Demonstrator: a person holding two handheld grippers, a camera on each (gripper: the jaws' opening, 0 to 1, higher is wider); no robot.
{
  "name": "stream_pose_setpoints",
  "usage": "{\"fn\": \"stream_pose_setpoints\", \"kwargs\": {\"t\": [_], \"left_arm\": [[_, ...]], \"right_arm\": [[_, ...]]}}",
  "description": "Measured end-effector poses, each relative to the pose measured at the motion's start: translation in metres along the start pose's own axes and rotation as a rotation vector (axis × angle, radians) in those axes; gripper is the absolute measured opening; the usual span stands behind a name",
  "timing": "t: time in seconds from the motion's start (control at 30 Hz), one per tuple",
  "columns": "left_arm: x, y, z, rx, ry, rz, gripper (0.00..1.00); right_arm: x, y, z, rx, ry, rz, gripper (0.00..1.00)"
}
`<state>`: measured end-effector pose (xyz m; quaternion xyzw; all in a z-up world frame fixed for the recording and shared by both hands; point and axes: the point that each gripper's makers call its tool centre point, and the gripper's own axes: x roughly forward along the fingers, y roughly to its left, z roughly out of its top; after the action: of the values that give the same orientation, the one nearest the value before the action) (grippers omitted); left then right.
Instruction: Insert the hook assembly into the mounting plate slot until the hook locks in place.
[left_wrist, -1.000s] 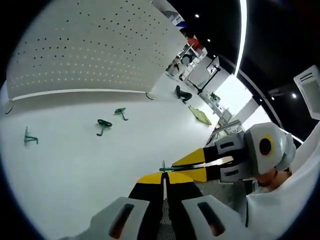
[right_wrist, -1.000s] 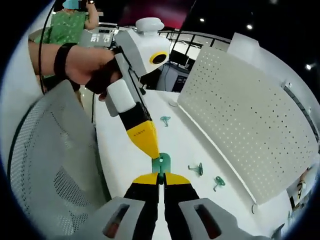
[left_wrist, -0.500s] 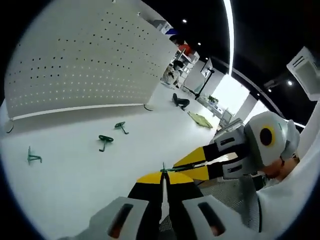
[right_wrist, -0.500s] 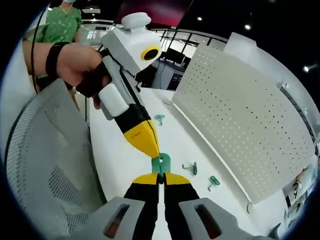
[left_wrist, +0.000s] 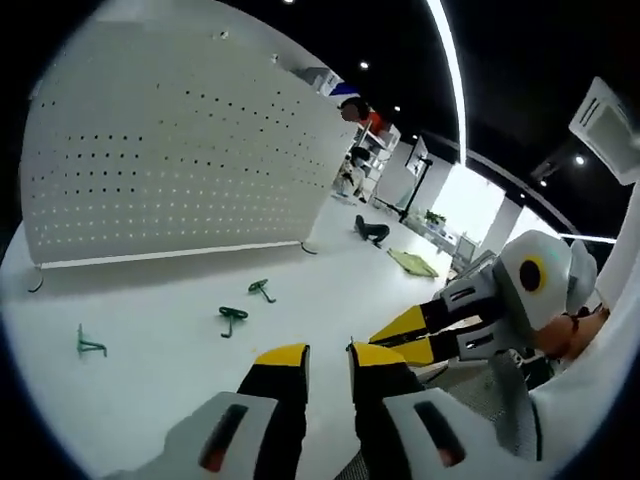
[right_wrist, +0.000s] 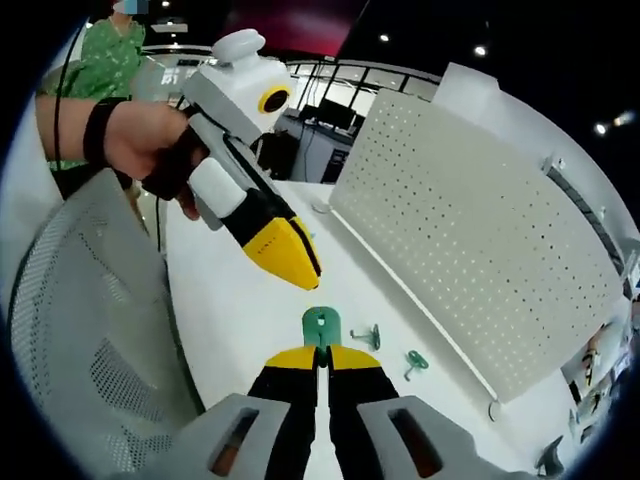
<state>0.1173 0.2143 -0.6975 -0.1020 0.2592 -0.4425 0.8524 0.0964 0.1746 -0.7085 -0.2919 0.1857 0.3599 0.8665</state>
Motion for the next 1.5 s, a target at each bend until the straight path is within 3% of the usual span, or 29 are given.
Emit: {"fn": "stream_pose_setpoints", "kwargs": {"t": [0.4, 0.7, 0.83, 1.1, 1.5], "left_arm": [[-0.009, 0.0, 0.008, 0.019, -0.084, -0.011, 0.26], [-0.009, -0.002, 0.001, 0.072, -0.078, -0.014, 0.29], [-0.009, -0.006, 0.004, 0.12, -0.108, -0.031, 0.31], [-0.009, -0.01, 0.007, 0.143, -0.124, -0.058, 0.37], [-0.008, -0.015, 0.0, 0.147, -0.114, -0.097, 0.42]], "right_arm": [[-0.003, -0.027, 0.004, 0.093, -0.035, -0.081, 0.01], [-0.005, -0.053, 0.012, 0.218, -0.09, -0.144, 0.01], [-0.007, -0.064, 0.014, 0.28, -0.113, -0.17, 0.01], [-0.009, -0.087, 0.019, 0.4, -0.166, -0.204, 0.01], [-0.009, -0.115, 0.033, 0.438, -0.211, -0.262, 0.01]]}}
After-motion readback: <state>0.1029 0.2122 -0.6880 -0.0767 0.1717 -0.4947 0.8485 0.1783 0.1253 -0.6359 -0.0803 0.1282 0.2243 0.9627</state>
